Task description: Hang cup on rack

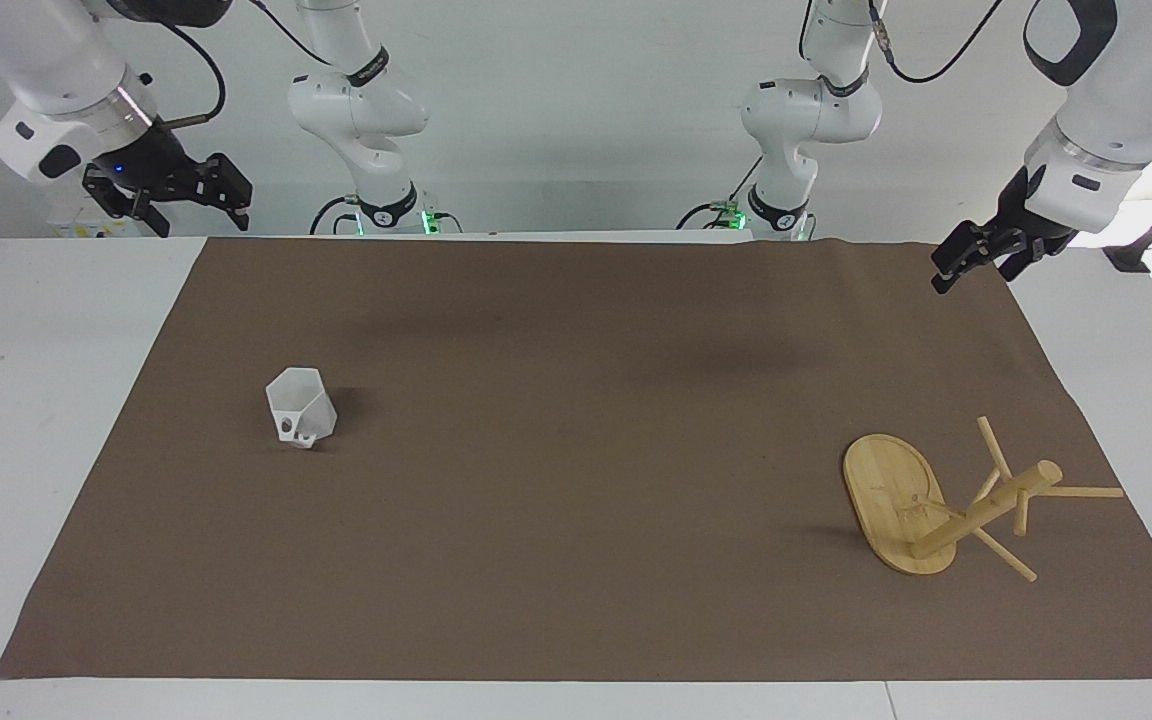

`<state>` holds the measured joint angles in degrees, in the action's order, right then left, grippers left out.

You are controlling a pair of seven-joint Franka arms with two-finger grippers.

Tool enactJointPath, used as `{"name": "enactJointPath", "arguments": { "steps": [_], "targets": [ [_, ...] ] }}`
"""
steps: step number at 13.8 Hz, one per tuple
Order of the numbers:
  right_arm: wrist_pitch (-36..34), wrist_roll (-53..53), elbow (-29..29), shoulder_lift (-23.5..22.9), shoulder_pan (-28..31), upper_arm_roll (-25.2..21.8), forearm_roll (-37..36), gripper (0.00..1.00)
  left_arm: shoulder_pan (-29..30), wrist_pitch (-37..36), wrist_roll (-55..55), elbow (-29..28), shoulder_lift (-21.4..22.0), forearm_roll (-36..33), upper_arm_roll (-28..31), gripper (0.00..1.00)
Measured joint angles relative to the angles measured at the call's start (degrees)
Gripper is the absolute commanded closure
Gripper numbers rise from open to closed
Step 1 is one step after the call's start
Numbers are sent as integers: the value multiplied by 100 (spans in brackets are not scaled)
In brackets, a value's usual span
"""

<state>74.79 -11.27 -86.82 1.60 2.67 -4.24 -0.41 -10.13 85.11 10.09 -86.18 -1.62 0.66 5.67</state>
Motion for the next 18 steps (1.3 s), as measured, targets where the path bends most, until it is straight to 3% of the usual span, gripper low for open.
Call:
{"name": "enactJointPath", "arguments": {
  "steps": [7, 9, 13, 18],
  "targets": [
    [0, -7, -5, 0, -3, 0, 0, 1, 0, 0, 0, 0, 0, 0, 0, 1],
    [161, -490, -18, -1, -23, 9, 1, 1, 0, 0, 0, 0, 0, 0, 0, 1],
    [856, -3011, -209, -138, 250, -10, 357, 1, 0, 0, 0, 0, 0, 0, 0, 1],
    [1288, -6587, -279, -1114, 1437, -66, 1983, 1, 0, 0, 0, 0, 0, 0, 0, 1]
  ]
}}
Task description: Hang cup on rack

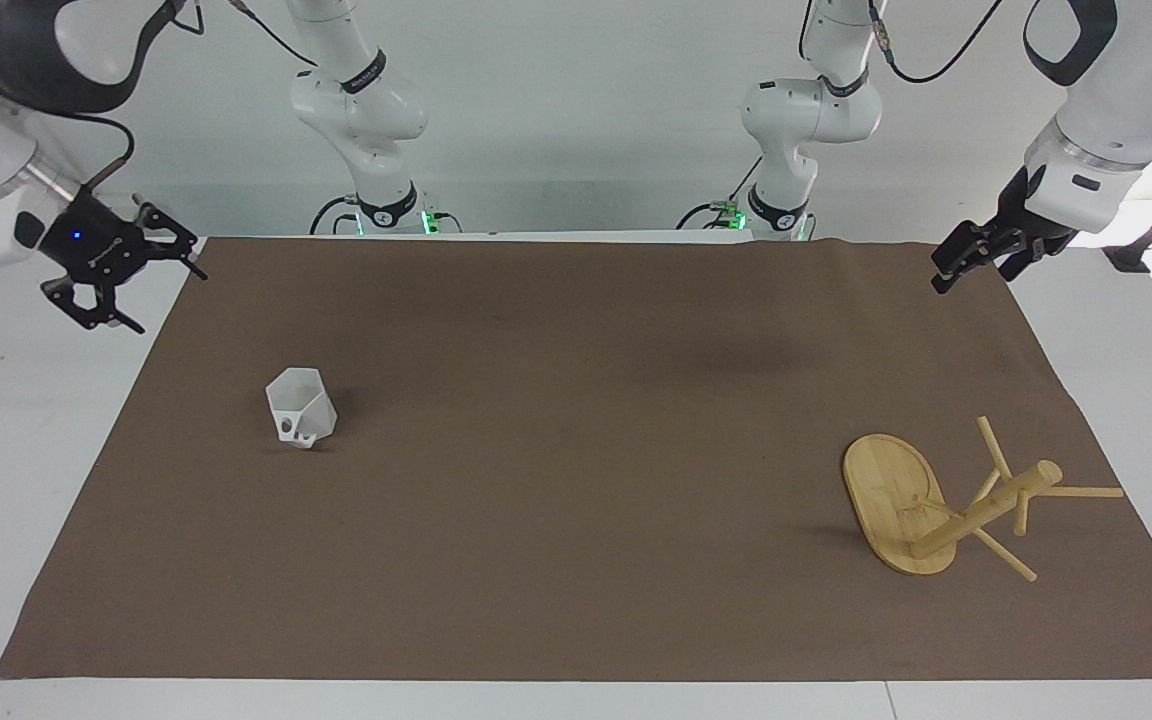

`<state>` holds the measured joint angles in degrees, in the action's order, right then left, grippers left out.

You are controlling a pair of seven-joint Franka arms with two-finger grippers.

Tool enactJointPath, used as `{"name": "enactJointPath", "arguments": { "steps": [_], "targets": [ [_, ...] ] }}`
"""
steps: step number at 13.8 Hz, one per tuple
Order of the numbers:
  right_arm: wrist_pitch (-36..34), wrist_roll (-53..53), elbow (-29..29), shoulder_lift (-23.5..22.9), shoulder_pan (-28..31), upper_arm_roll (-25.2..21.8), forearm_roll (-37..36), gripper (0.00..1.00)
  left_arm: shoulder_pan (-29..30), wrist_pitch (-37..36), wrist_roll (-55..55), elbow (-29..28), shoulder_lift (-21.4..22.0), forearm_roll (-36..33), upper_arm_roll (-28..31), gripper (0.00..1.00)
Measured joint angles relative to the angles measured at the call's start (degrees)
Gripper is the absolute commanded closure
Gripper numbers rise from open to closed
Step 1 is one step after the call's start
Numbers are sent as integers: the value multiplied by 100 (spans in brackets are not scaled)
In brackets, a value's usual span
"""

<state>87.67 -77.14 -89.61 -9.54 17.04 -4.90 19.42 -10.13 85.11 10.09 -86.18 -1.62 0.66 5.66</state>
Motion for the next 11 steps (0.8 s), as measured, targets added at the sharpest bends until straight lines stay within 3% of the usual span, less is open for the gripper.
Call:
{"name": "enactJointPath", "arguments": {
  "steps": [7, 11],
  "targets": [
    [6, -3400, -337, -1607, 748, -7, 2388, 1, 0, 0, 0, 0, 0, 0, 0, 1],
    [-38, -5336, -1072, -1916, 964, -6, 3192, 1, 0, 0, 0, 0, 0, 0, 0, 1]
  ]
}}
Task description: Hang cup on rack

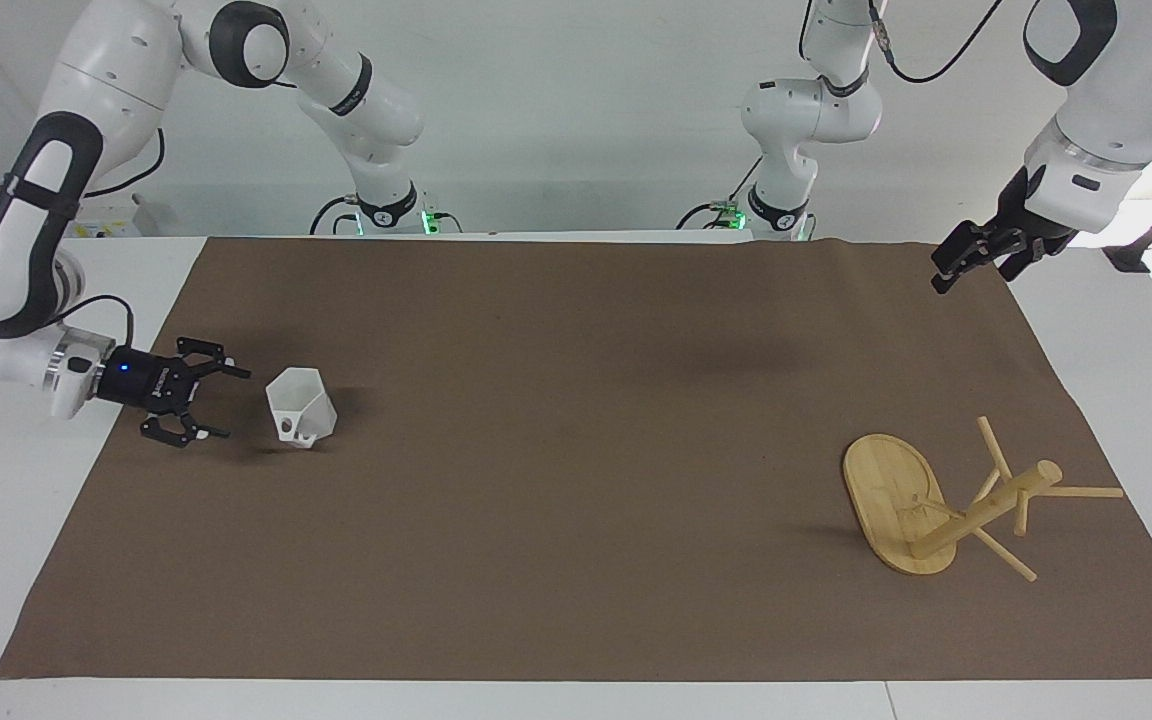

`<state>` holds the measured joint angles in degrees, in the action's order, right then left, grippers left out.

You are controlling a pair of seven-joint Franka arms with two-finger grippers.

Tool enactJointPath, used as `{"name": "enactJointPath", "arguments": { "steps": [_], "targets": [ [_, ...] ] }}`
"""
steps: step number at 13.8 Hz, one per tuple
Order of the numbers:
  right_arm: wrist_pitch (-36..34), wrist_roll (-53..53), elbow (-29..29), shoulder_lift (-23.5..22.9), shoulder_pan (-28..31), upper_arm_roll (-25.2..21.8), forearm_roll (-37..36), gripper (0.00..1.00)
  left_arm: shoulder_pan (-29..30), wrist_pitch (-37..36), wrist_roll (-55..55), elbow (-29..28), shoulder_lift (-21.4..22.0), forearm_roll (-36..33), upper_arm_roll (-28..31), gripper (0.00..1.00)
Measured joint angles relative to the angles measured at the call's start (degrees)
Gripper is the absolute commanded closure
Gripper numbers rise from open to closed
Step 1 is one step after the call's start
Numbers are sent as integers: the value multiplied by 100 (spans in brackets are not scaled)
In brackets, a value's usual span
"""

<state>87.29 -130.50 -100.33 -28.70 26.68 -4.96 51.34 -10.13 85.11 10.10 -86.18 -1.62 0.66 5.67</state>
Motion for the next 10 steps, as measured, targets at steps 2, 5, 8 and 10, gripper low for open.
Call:
{"name": "enactJointPath", "arguments": {
  "steps": [2, 5, 8, 10],
  "targets": [
    [-1, -514, -364, -4, -9, 19, 184, 1, 0, 0, 0, 0, 0, 0, 0, 1],
    [49, -954, -686, -5, -12, 43, 234, 1, 0, 0, 0, 0, 0, 0, 0, 1],
    [134, -1062, -819, -1, -26, 49, 326, 1, 0, 0, 0, 0, 0, 0, 0, 1],
    [246, -1154, -896, -1, -87, 56, 503, 1, 0, 0, 0, 0, 0, 0, 0, 1]
  ]
}}
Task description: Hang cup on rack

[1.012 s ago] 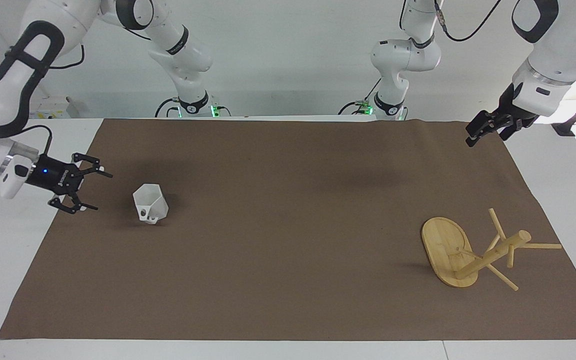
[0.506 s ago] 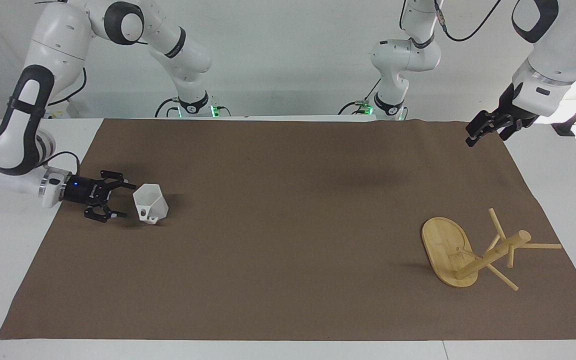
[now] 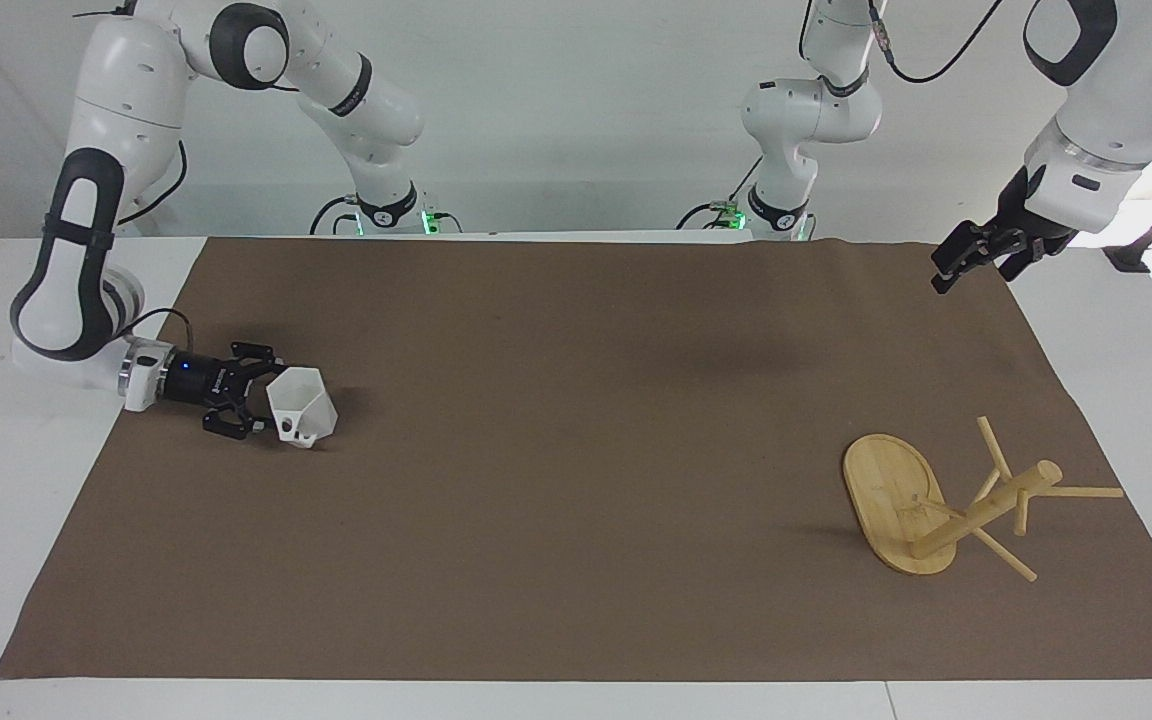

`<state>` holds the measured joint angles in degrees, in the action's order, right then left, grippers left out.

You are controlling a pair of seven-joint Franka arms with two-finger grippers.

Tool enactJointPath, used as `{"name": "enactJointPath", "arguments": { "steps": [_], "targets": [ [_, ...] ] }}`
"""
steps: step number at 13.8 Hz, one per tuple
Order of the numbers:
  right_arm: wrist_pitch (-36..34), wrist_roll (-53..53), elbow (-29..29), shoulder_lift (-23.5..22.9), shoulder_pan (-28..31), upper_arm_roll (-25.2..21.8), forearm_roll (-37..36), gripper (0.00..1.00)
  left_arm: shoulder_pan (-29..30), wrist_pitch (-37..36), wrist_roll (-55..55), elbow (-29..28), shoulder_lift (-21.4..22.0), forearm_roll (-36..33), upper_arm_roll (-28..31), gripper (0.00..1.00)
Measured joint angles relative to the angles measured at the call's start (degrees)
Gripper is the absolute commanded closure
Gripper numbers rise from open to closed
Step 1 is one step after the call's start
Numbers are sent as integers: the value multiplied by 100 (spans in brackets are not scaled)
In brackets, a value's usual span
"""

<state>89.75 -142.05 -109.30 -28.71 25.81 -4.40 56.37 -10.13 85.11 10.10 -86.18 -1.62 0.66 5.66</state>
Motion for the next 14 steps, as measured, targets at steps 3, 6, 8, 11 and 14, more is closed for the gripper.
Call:
{"name": "enactJointPath", "arguments": {
  "steps": [3, 6, 8, 11, 14],
  "targets": [
    [200, -8, -56, 1, -159, 6, 192, 1, 0, 0, 0, 0, 0, 0, 0, 1],
    [320, -8, -85, 2, -263, 9, 312, 1, 0, 0, 0, 0, 0, 0, 0, 1],
    [315, -43, -112, 11, -332, 27, 316, 1, 0, 0, 0, 0, 0, 0, 0, 1],
    [309, -115, -190, 29, -504, 45, 317, 1, 0, 0, 0, 0, 0, 0, 0, 1],
    [273, -147, -365, 50, -535, 53, 317, 1, 0, 0, 0, 0, 0, 0, 0, 1]
  ]
}}
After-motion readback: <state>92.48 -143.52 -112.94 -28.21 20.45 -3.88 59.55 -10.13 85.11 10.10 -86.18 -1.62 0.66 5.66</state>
